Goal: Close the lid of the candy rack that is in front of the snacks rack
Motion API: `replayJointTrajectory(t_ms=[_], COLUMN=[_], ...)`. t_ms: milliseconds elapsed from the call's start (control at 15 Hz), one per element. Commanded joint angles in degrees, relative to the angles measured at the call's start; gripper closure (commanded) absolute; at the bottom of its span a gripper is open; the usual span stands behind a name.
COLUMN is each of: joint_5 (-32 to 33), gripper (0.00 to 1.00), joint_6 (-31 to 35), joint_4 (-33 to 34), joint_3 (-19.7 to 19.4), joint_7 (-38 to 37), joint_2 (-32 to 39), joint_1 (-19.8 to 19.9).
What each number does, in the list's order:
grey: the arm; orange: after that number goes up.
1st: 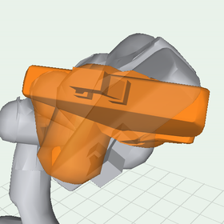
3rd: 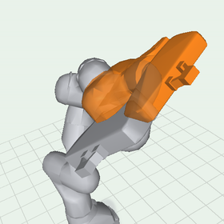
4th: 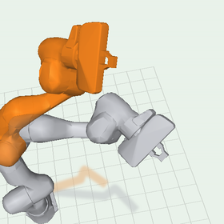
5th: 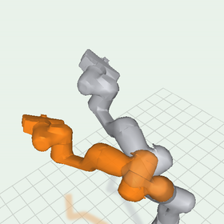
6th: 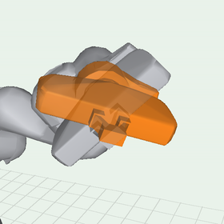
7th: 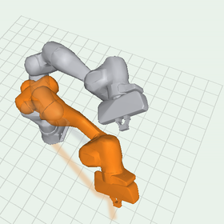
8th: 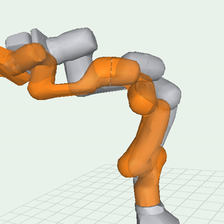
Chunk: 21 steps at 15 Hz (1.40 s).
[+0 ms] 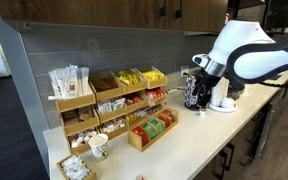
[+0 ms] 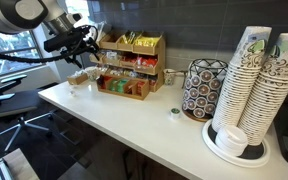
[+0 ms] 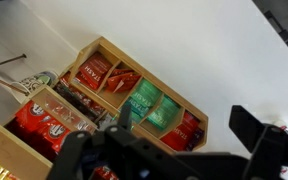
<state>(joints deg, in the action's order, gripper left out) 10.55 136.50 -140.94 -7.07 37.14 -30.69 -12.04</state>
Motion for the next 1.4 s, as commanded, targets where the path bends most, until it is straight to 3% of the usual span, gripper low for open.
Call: replayJointTrajectory(t_ms=[0, 267, 933, 1333], joint_5=[-0.8, -0.8, -5.4, -6.1], gripper=[0.0, 0.0, 0.0, 0.0], joint_6=[0.0, 0.0, 6.5, 11.3], joint_4=[0.1, 0.1, 5.8, 11.5], joint_3=[1.0, 1.0, 6.8, 9.2], joint_7=[0.6, 0.6, -25.8, -35.0], joint_2=[0.1, 0.1, 11.7, 19.6], joint_1=[1.1, 1.1, 4.2, 6.0])
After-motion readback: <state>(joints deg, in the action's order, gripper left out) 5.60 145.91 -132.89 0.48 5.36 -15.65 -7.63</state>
